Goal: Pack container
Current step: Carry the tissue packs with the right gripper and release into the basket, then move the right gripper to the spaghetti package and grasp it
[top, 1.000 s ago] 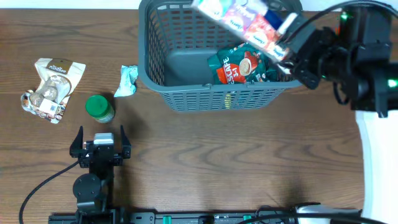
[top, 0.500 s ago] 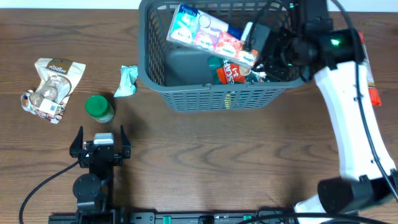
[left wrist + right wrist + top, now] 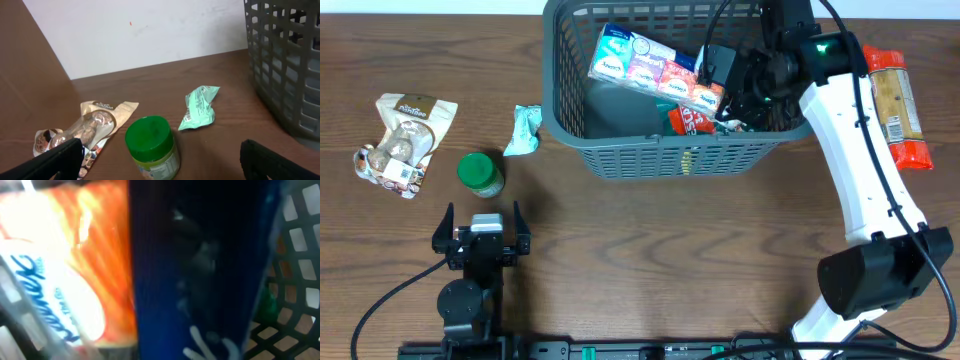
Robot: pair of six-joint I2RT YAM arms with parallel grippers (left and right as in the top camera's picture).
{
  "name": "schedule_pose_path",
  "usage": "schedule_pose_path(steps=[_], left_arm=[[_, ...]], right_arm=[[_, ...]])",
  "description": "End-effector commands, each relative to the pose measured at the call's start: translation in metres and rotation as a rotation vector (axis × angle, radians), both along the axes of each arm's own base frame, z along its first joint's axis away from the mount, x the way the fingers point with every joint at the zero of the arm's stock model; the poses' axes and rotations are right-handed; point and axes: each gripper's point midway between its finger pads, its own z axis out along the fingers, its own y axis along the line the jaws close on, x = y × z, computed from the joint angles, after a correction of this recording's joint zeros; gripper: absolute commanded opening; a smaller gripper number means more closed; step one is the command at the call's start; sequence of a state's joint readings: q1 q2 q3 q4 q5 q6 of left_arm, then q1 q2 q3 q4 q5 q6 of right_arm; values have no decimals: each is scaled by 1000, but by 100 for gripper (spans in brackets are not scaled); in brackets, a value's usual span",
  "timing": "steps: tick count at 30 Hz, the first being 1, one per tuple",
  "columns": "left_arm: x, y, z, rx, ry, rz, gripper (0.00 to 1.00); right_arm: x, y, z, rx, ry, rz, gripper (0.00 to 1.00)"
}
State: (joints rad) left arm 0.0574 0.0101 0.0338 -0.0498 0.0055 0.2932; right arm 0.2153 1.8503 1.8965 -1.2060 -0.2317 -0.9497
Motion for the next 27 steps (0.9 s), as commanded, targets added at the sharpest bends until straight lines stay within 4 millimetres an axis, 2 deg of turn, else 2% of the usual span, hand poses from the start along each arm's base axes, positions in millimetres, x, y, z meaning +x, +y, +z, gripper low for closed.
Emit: schedule_pose_path(steps=[1,8,12,15,19,23,27], left_arm=[[0,0,-18,10,44,-1,99],[0,0,-18,10,44,-1,99],[0,0,-18,10,44,-1,99],[0,0,-18,10,44,-1,99],[0,0,-18,10,44,-1,99],[0,0,-18,10,44,-1,99],[0,0,-18,10,44,-1,99]], right_arm=[[1,10,12,46,-24,4,53],[7,11,18,78,-41,-54,57],[16,2,33,88,-89,-177,57],[29,-21,55,65,-184,-374,63],[25,-66,105,24,-340,-644,77],[-2,-121,156,97,-462,-971,87],[-36,-170,181,191,-495,-1188,89]])
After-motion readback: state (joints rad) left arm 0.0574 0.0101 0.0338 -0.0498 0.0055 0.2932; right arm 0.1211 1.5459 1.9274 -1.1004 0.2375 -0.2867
